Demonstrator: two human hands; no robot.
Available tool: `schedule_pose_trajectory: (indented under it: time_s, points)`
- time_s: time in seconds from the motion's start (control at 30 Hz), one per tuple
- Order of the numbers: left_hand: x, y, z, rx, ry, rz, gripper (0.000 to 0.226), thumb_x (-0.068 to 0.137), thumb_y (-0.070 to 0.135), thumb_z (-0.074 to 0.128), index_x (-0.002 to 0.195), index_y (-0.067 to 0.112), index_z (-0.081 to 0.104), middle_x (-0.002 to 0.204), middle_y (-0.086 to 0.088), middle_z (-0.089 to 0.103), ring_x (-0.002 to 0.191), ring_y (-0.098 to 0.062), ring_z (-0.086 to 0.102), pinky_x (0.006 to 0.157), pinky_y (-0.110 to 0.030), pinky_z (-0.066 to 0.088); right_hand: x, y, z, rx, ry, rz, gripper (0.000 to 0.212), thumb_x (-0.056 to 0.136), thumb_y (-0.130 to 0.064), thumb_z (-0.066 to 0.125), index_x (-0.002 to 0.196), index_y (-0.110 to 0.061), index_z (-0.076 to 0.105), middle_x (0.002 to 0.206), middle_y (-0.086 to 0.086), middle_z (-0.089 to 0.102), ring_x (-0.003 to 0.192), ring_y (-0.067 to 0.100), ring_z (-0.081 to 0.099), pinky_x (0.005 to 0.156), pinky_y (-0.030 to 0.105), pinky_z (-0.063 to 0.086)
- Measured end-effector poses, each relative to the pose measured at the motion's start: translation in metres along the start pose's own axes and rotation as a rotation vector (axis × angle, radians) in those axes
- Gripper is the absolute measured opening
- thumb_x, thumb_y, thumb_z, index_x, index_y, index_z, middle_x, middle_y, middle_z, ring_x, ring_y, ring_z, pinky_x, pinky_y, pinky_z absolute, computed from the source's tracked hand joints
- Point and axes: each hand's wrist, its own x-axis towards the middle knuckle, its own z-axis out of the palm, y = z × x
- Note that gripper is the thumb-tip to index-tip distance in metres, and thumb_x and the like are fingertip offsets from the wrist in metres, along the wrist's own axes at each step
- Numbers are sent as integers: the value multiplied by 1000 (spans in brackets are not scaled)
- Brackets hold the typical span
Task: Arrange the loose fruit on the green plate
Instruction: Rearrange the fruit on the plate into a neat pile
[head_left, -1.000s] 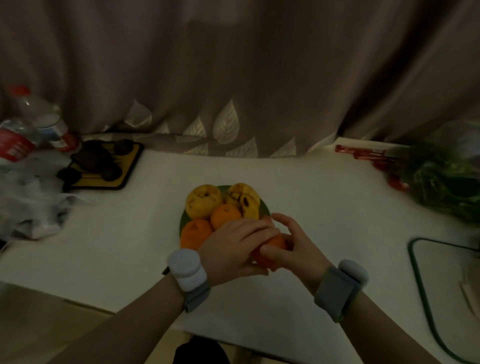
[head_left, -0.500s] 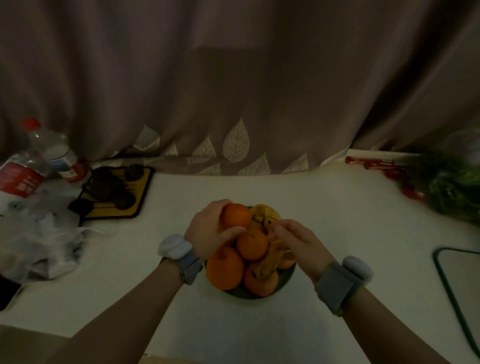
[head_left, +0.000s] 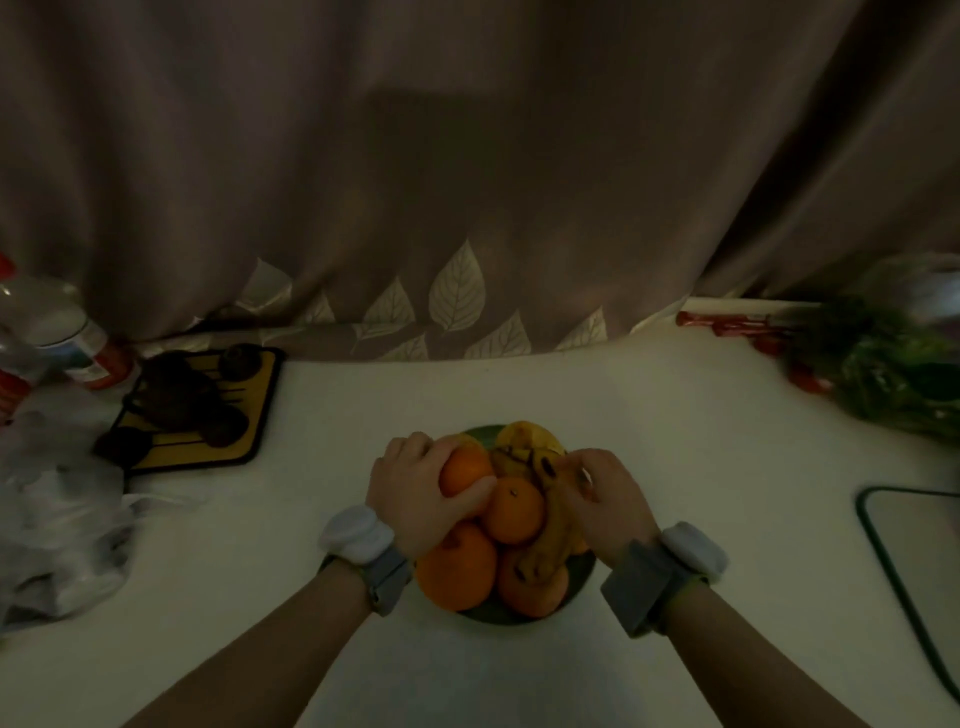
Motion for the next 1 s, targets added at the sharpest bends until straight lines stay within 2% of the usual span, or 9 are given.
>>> schedule_pose_trajectory:
  time_s: [0.07,0.17,0.23,0.4,0.53,0.67,0.77,0.87,1.0]
  points:
    - [2,2,2,-32,-4,27,87,59,75,30,122,18,53,120,-10,55,113,-29,44,93,-37,36,6,2,6,-54,-1,-17,24,91,-18,49,113,-10,55,126,14,50,113,29,48,88,29,37]
    - [4,3,4,-248,-145,22,84,59,73,37,126,21,45,127,-8,53,111,-26,50,93,-36,41,13,2,17,-158,-32,-20,31,92,-16,44,122,-12,47,133,14,44,116,33,47,95,38,41]
    - [4,-2,3,-327,-209,45,79,64,70,41,128,24,40,127,-8,53,105,-26,56,89,-37,48,15,3,24,-179,-30,11,34,91,-18,45,125,-13,45,133,15,45,114,34,49,92,41,44]
    - [2,-14,-2,-385,-280,129,54,72,61,43,121,44,26,125,0,47,107,-23,54,88,-40,49,20,3,29,-164,-3,44,37,88,-14,50,125,-11,45,128,17,46,108,36,54,87,39,45]
    - [4,-12,-1,-406,-246,114,53,77,59,47,122,38,31,119,-4,53,98,-22,58,76,-26,48,18,5,32,-123,41,-38,35,88,-7,50,123,-7,50,127,23,48,108,41,53,90,42,44]
    - [12,5,-2,-449,-149,44,43,88,35,57,125,23,40,109,-3,53,93,-23,57,67,-15,44,13,6,37,-96,65,-23,39,89,-21,41,124,-8,51,129,22,47,111,40,51,93,46,46]
    - [23,20,-3,-415,-133,104,49,84,34,62,127,22,41,110,2,50,95,-16,52,77,-24,43,15,7,34,-70,71,-6,31,92,-17,47,122,-13,52,133,19,39,112,37,50,94,40,46]
    - [27,21,2,-318,-241,207,57,83,41,62,132,25,37,131,-2,48,111,-18,48,92,-28,40,15,11,26,-118,4,-19,33,92,-23,47,125,-20,50,133,16,40,112,34,50,93,34,44]
    - [33,12,2,-215,-327,293,58,84,41,53,135,27,31,140,-2,39,118,-20,45,92,-26,38,12,12,19,-248,-122,-66,43,94,-33,38,136,-26,37,133,17,43,116,35,49,98,37,42]
